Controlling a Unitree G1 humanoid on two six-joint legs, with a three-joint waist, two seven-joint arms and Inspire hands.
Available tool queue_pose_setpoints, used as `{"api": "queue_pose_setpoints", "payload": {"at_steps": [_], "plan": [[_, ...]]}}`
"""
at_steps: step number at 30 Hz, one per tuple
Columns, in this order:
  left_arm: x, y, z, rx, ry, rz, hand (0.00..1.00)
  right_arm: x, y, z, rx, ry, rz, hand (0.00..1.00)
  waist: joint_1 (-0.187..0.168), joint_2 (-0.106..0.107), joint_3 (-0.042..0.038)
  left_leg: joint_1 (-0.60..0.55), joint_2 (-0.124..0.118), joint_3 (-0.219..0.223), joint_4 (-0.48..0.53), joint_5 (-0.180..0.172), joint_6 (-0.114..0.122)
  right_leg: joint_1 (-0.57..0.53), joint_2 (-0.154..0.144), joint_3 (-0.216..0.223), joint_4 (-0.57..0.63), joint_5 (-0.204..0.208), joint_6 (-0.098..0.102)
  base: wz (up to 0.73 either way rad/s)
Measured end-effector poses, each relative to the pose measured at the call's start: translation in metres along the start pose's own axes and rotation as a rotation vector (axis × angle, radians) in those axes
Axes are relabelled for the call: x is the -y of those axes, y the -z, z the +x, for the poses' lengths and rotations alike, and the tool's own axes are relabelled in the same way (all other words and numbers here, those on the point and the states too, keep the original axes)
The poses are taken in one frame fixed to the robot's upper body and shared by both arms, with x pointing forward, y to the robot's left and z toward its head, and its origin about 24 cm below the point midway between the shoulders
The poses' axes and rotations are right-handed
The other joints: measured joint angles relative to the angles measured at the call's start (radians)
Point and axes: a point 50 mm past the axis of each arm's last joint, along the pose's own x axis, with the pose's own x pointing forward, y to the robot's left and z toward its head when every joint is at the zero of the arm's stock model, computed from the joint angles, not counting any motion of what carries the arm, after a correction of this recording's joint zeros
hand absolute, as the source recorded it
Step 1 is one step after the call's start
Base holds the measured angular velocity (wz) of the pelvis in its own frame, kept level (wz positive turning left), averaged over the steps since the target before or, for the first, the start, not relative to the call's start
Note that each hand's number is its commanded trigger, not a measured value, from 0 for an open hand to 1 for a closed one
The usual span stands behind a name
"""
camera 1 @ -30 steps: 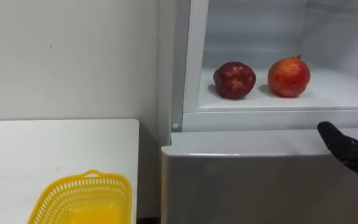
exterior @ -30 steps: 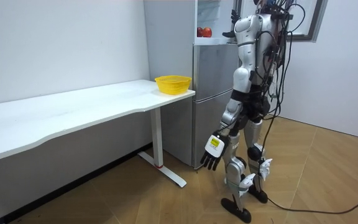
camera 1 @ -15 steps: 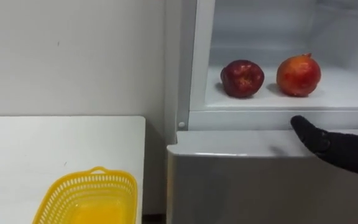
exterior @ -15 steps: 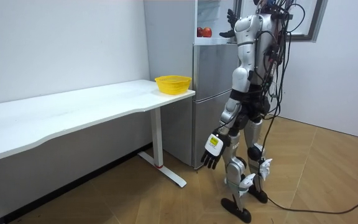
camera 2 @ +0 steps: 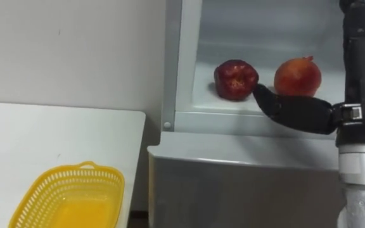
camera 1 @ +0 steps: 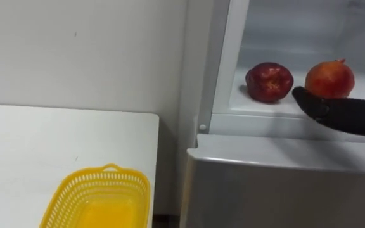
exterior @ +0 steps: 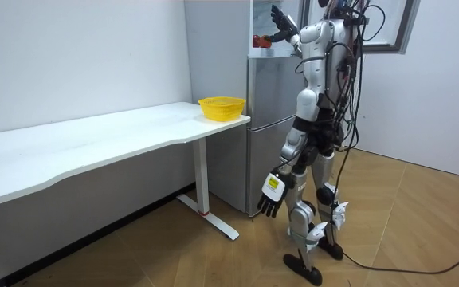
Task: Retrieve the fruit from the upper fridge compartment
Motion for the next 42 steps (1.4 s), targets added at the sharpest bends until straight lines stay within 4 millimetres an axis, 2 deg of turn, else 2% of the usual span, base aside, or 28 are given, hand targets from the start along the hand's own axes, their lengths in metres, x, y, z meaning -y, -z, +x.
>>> {"api": "queue_pose_setpoints", "payload": {"at_steps": [5,11,19,22,30,42], "plan": [[-0.001,-0.003,0.0,0.011,-0.01,0.043,0.0,0.0,0.007,0.002,-0.039,0.0,0.022,0.0,0.008,0.0,0.0004,0.0,0.001,-0.007,0.0,0.0,0.0,0.002,-0.002,-0.015,0.0,0.0,0.0,0.05],[-0.002,-0.01,0.001,0.026,-0.015,0.057,0.0,-0.005,0.008,0.004,-0.049,-0.014,0.033,0.0,0.02,0.008,0.0053,-0.007,0.001,-0.008,0.0,0.0,0.0,0.001,-0.002,-0.021,0.0,0.0,0.0,0.0],[-0.001,-0.007,0.001,0.013,-0.004,0.085,0.0,-0.008,0.008,0.02,-0.03,0.001,0.03,0.0,0.034,0.008,0.0053,0.0,0.001,-0.029,0.0,0.001,-0.001,0.006,-0.001,-0.023,0.0,0.0,0.0,0.04],[-0.001,-0.006,0.001,0.006,-0.003,0.085,0.0,-0.01,0.008,0.02,-0.033,-0.006,0.033,0.0,0.053,0.01,0.0065,0.0,0.001,-0.031,0.0,0.001,-0.001,0.006,-0.001,-0.022,0.0,0.0,0.0,0.0],[-0.002,-0.007,0.001,0.008,-0.005,0.08,0.0,-0.02,0.008,0.017,-0.035,-0.06,0.044,0.0,0.073,0.01,0.007,-0.001,0.0,-0.039,0.0,0.001,-0.001,0.009,-0.001,-0.02,0.0,0.0,0.0,0.03],[-0.002,-0.008,0.001,0.011,-0.005,0.084,0.0,-0.022,0.007,0.017,-0.031,-0.102,0.04,0.0,0.082,0.009,0.0072,-0.001,-0.001,-0.053,0.0,0.001,-0.001,0.012,0.0,-0.02,0.0,0.0,0.0,0.03]]}}
